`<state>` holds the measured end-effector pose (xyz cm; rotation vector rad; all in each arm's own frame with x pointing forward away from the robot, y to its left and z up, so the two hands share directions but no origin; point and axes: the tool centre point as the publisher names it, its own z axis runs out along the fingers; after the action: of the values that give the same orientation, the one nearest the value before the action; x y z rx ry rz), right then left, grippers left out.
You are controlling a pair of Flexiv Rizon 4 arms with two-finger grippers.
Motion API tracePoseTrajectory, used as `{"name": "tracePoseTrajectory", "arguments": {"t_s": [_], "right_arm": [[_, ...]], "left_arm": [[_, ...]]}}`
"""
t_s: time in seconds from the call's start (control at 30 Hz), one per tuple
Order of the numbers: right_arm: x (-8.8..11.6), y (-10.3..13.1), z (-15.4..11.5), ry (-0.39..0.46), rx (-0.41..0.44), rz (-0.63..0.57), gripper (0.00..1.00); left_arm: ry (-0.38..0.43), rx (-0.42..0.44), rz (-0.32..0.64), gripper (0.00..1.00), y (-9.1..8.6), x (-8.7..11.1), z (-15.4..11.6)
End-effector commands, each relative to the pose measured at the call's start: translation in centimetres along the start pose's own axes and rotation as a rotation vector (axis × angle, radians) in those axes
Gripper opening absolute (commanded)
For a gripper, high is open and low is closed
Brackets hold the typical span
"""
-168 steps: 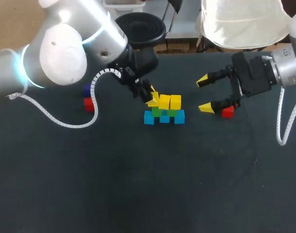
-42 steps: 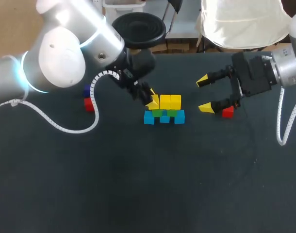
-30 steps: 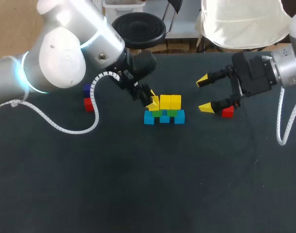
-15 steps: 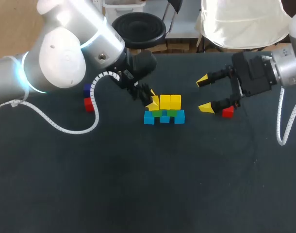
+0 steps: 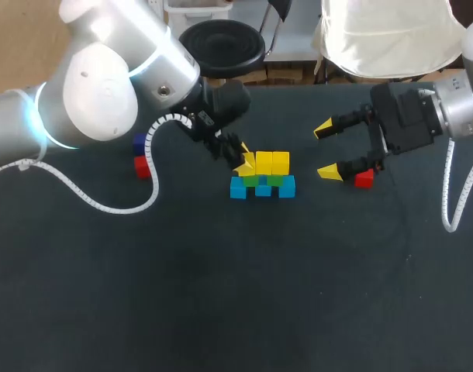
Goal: Place the blue cubes, place green cubes on the blue cubes, place the yellow cubes on the green cubes, then place the red cubes on the yellow cubes, and place purple cube on the red cubes.
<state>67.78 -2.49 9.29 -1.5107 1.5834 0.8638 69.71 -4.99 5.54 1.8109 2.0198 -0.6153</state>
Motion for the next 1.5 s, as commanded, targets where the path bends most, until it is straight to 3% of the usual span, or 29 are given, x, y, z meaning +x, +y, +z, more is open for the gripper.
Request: {"name": "tracePoseTrajectory", "arguments": {"t_s": [0.03, 0.37, 0.47, 0.67, 0.77, 1.1, 1.2, 1.3, 1.33, 1.43, 1.5], "right_arm": [[0.01, 0.0, -0.01, -0.001, 0.0, -0.001, 1.0], [0.01, 0.0, -0.01, -0.001, 0.0, -0.001, 1.0], [0.01, 0.0, -0.01, -0.001, 0.0, -0.001, 1.0], [0.01, 0.0, -0.01, -0.001, 0.0, -0.001, 1.0], [0.01, 0.0, -0.01, -0.001, 0.0, -0.001, 1.0], [0.01, 0.0, -0.01, -0.001, 0.0, -0.001, 1.0], [0.01, 0.0, -0.01, -0.001, 0.0, -0.001, 1.0], [0.01, 0.0, -0.01, -0.001, 0.0, -0.001, 1.0], [0.01, 0.0, -0.01, -0.001, 0.0, -0.001, 1.0], [0.01, 0.0, -0.01, -0.001, 0.0, -0.001, 1.0], [0.01, 0.0, -0.01, -0.001, 0.0, -0.001, 1.0]], "left_arm": [[-0.001, 0.003, 0.003, 0.0, 0.1, -0.05, 0.1], [0.009, 0.002, 0.007, 0.0, 0.04, 0.11, 0.17], [0.009, 0.0, 0.009, 0.16, 0.02, 0.04, 0.14], [0.01, -0.009, 0.01, 0.16, 0.07, -0.15, 0.09], [0.011, -0.009, 0.011, 0.23, 0.09, -0.17, 0.07], [0.022, -0.01, 0.014, 0.29, 0.06, -0.16, 0.22], [0.024, -0.015, 0.014, 0.44, 0.05, -0.2, 0.18], [0.027, -0.017, 0.016, 0.52, 0.05, -0.22, 0.17], [0.029, -0.017, 0.016, 0.63, 0.04, -0.24, 0.19], [0.031, -0.016, 0.016, 0.7, 0.0, -0.26, 0.24], [0.03, -0.016, 0.017, 0.67, -0.02, -0.26, 0.24]]}}
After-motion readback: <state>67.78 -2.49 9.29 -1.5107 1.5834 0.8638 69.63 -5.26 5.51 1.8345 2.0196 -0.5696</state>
